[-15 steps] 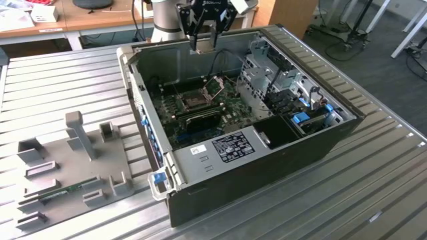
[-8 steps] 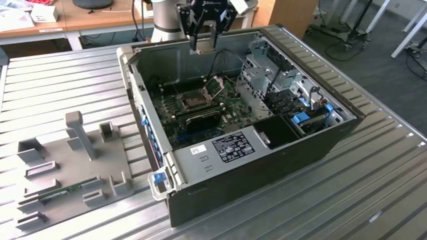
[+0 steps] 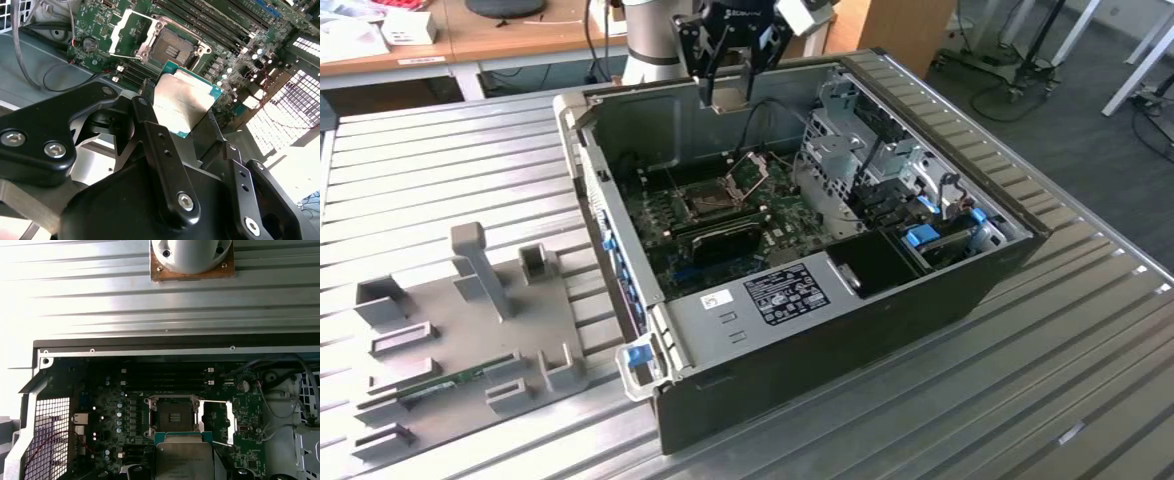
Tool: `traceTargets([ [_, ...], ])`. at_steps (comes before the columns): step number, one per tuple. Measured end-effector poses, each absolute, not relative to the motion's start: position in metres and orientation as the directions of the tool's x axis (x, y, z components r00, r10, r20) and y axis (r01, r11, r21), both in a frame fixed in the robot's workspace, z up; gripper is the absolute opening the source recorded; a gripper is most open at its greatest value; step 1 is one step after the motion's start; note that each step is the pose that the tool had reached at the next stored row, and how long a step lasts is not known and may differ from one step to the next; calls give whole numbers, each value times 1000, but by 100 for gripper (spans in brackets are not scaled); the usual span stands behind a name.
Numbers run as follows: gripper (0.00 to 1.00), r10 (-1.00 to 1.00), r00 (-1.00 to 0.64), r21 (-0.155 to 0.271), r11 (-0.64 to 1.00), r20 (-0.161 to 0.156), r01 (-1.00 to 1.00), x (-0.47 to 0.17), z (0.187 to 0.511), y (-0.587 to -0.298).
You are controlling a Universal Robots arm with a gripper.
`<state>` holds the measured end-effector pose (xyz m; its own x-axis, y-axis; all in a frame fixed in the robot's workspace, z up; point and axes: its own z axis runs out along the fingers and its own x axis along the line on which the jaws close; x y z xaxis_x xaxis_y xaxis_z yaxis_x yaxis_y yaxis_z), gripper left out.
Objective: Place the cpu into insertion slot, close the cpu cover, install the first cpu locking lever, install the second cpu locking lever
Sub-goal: 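Place the cpu into insertion slot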
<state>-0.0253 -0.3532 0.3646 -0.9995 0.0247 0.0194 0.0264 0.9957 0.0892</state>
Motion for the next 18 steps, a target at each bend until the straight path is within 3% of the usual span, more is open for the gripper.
traceTargets([
  [18,55,25,-1000,89,996,19,26,-29,361,-353],
])
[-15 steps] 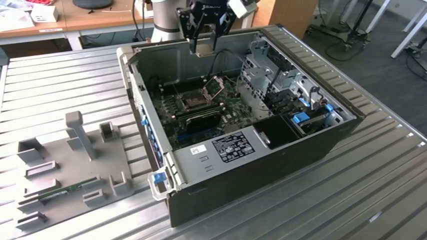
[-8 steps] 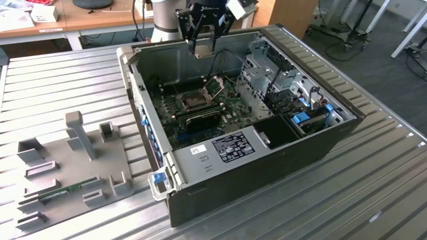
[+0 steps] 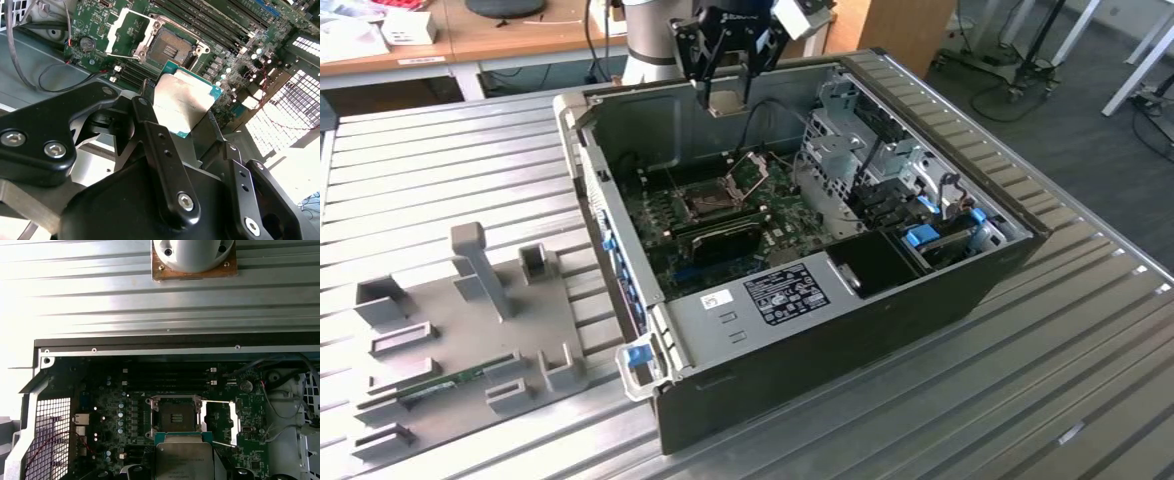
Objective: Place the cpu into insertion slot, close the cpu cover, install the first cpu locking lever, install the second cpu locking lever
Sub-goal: 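Place the cpu into insertion slot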
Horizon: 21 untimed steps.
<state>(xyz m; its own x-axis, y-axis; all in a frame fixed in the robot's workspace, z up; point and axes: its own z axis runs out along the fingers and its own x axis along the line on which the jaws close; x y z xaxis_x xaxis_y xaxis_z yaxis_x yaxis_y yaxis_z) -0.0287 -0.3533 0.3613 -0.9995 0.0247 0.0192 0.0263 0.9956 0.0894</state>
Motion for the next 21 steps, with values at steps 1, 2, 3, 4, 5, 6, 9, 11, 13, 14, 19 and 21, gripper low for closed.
traceTargets([
  [1,55,25,-1000,89,996,19,26,-29,361,-353],
  [2,55,25,-1000,90,996,19,26,-29,361,-353],
  [3,55,25,-1000,89,996,19,26,-29,361,-353],
  [4,55,25,-1000,89,996,19,26,-29,361,-353],
  [5,55,25,-1000,89,996,19,26,-29,361,-353],
  [6,55,25,-1000,89,996,19,26,-29,361,-353],
  [9,55,25,-1000,90,996,19,26,-29,360,-353],
  [11,55,25,-1000,89,996,19,26,-29,359,-353],
  [13,55,25,-1000,89,996,19,26,-29,358,-353],
  [14,55,25,-1000,89,996,19,26,-30,357,-353],
  [19,55,25,-1000,89,996,19,26,-30,349,-353],
  [21,55,25,-1000,89,996,19,26,-30,349,-353],
])
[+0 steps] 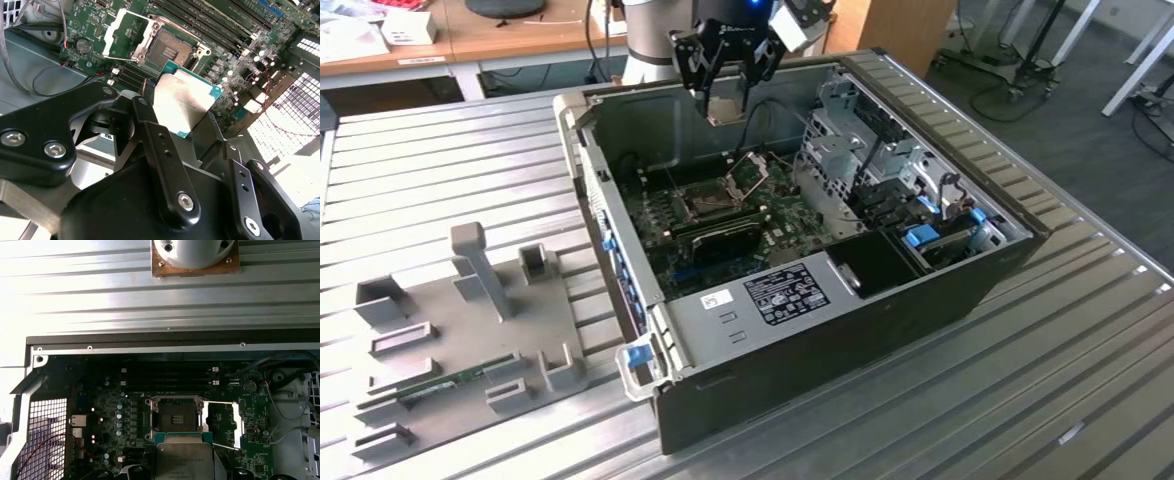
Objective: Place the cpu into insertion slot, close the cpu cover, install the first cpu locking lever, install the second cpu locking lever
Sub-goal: 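Place the cpu into insertion slot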
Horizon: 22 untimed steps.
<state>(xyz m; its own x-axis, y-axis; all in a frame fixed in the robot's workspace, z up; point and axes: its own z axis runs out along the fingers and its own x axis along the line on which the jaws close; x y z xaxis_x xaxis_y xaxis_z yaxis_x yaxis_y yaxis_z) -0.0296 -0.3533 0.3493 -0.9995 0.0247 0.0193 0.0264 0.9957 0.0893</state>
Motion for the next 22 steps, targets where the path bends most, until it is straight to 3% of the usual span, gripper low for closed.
traceTargets([
  [22,55,25,-1000,90,996,19,26,-34,325,-353],
])
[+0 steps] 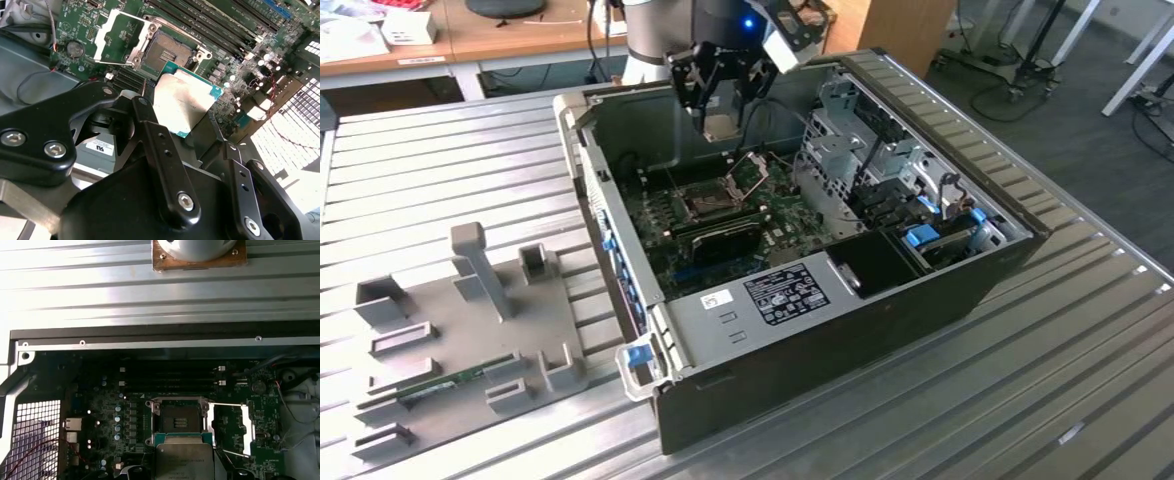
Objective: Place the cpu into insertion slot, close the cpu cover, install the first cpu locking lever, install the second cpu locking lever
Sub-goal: 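Place the cpu into insertion slot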
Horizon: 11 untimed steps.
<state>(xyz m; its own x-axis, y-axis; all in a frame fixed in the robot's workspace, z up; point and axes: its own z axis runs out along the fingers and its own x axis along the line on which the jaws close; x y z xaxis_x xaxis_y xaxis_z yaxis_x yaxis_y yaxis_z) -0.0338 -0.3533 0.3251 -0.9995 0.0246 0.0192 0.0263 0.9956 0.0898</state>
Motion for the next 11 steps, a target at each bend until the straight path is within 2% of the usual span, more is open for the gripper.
traceTargets([
  [11,55,25,-1000,92,995,19,26,-35,318,-353],
])
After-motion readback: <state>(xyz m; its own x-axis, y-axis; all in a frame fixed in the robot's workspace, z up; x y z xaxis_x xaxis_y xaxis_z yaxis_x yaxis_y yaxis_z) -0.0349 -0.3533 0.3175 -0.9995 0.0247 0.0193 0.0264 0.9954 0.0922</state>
